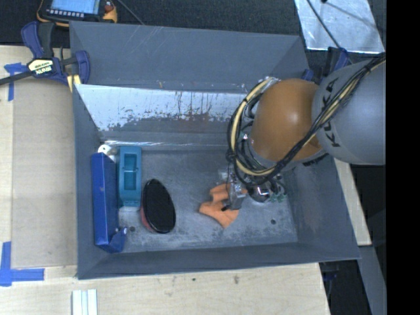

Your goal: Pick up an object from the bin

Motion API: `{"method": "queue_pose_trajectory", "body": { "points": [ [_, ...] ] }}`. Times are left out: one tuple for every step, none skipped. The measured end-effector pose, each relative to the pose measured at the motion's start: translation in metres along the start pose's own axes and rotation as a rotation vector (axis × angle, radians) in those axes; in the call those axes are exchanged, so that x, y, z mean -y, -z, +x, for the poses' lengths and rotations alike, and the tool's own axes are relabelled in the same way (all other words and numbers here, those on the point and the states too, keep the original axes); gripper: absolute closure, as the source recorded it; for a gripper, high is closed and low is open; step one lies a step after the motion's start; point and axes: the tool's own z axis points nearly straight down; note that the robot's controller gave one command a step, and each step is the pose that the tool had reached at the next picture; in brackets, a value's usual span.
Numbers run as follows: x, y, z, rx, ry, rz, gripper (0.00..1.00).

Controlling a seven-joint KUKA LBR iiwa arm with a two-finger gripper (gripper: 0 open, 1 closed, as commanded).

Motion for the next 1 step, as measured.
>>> {"method": "queue_pose_trajectory", "body": {
  "points": [
    [0.0309,-0.0084,-0.026,0.022,0.041,-0.001,1.0]
  ]
}}
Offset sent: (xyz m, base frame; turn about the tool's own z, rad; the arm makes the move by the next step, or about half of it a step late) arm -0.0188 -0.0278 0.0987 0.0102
